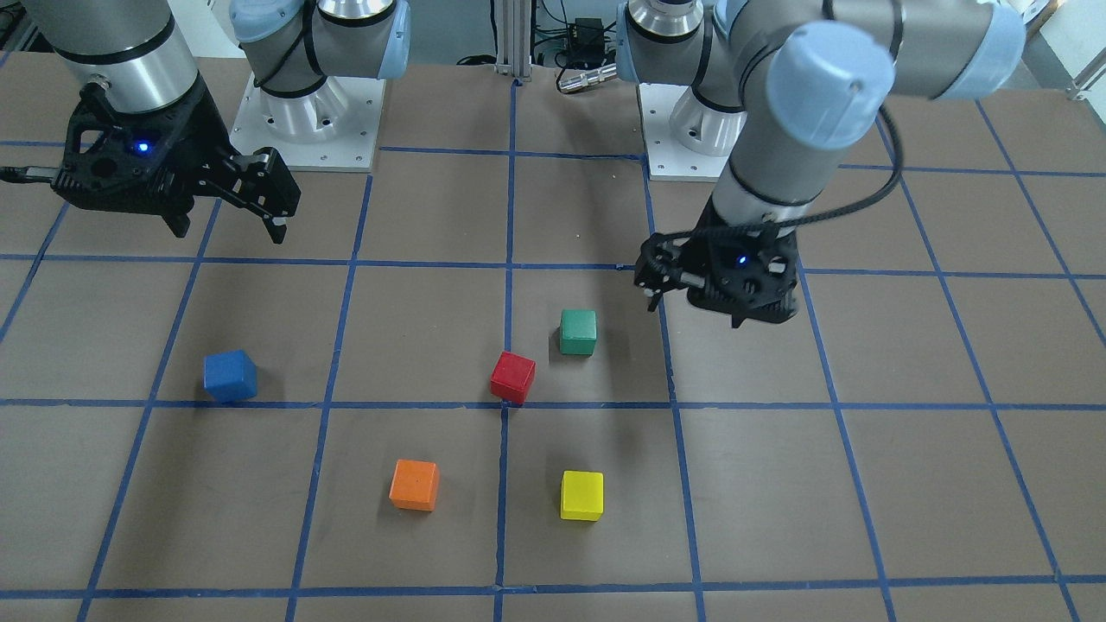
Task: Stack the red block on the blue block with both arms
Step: 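Set the red cube down and raise the left gripper while the right gripper approaches, then lower the right gripper onto the red cube and close it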
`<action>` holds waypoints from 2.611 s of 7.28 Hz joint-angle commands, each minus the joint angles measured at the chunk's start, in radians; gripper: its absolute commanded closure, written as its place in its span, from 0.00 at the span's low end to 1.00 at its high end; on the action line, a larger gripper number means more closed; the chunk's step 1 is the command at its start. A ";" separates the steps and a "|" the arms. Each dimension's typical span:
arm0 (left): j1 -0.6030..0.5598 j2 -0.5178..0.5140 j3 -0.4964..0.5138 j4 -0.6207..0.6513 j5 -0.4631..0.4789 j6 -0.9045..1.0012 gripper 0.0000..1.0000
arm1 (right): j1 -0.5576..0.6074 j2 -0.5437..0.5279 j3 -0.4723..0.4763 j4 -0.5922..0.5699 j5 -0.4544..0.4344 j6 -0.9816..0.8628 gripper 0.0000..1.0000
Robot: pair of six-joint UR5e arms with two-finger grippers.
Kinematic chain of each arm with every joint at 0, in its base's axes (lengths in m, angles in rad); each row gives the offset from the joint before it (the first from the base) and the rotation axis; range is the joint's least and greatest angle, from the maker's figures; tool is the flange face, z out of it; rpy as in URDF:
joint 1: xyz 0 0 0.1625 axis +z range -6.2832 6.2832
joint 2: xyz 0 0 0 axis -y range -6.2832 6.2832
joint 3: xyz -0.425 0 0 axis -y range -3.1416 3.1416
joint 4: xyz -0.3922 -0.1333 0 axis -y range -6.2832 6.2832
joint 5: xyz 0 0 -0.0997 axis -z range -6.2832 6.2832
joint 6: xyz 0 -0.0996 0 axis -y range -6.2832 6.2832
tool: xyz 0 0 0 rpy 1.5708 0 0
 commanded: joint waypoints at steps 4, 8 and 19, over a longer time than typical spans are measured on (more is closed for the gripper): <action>0.060 0.118 0.114 -0.208 0.050 -0.124 0.00 | 0.008 0.066 -0.008 -0.031 0.006 0.196 0.00; 0.031 0.085 0.131 -0.219 0.023 -0.204 0.00 | 0.115 0.198 -0.010 -0.146 0.111 0.390 0.00; 0.030 0.084 0.130 -0.216 0.042 -0.203 0.00 | 0.372 0.515 -0.008 -0.375 0.115 0.685 0.00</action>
